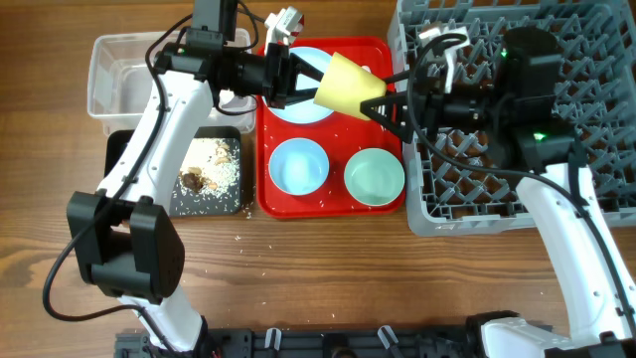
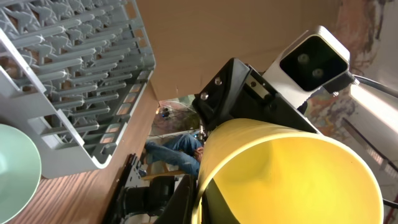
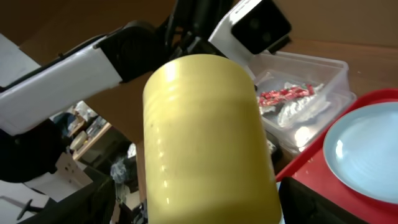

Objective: Sort waste into correct bins and load items into the dishwasher rack
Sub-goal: 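Hand the yellow cup from the left gripper to the right gripper, then place the yellow cup into the dish rack with the right gripper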

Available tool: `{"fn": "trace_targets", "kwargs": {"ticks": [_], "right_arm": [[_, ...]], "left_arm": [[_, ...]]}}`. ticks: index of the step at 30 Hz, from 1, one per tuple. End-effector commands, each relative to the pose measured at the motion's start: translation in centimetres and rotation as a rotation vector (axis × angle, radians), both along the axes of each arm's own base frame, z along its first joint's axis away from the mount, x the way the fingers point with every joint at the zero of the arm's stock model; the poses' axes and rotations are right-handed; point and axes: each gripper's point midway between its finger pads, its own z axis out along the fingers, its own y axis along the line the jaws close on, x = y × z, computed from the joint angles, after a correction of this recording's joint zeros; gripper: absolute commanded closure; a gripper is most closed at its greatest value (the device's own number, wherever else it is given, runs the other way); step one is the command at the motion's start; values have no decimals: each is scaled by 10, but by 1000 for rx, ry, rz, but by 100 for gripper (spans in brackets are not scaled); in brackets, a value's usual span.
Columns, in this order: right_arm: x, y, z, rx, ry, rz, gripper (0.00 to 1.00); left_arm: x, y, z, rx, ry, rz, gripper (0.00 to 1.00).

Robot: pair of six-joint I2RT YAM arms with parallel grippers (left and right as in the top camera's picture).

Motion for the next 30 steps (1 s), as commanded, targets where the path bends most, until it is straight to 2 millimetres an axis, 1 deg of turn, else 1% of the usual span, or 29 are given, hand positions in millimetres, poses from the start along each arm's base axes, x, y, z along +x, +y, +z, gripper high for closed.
{"fn": "trace_targets", "kwargs": {"ticks": [1,3,7,8,9,12,13,14,16,18,19,20,22,23,25,27,28,30], "right_arm": [[0,11,2,21,21,37,19],[0,14,2,22,18,44,24],[1,14,1,20,19,42,37],[2,13,1,16,20,30,46],[5,13,0,11,25,15,51],[16,9,-5,-11,43,-57,52],[19,7,-6,-20,45,-76,52],[21,4,-7,-25,46,-94,52],[29,-11,-11,-48,64,-167,52],[36,-30,-17,-84,95,-262,53],[39,-46,-23,-120,125,-341,53],[38,-60,-28,-155,148,-403,53],[35,-78,-35,-205,189,-492,53],[31,-91,-43,-255,224,-563,53],[21,-107,-55,-331,292,-648,53],[7,-123,-72,-422,393,-720,53],[0,-130,-79,-467,442,-752,53],[-21,-145,-93,-569,538,-796,53]], "left_arm": [[-7,-2,11,-33,-5,-29,96],[-6,-2,11,-33,-6,-29,96],[-6,-2,11,-32,-6,-28,96],[-6,-2,10,-30,-7,-27,96],[-6,-2,10,-30,-7,-27,94],[-5,-2,8,-18,-8,-18,76],[-4,-2,7,-12,-10,-14,70],[-3,-2,6,-5,-11,-9,67],[2,-3,0,31,-19,17,62],[7,-2,-8,78,-28,51,62],[11,-2,-13,105,-33,71,61],[16,-1,-19,142,-41,98,60],[23,1,-28,195,-52,136,60],[30,4,-38,253,-64,178,60],[39,10,-52,339,-71,236,60],[49,22,-73,469,-66,312,60],[54,31,-85,552,-60,354,60],[58,49,-105,696,-47,421,60]]}}
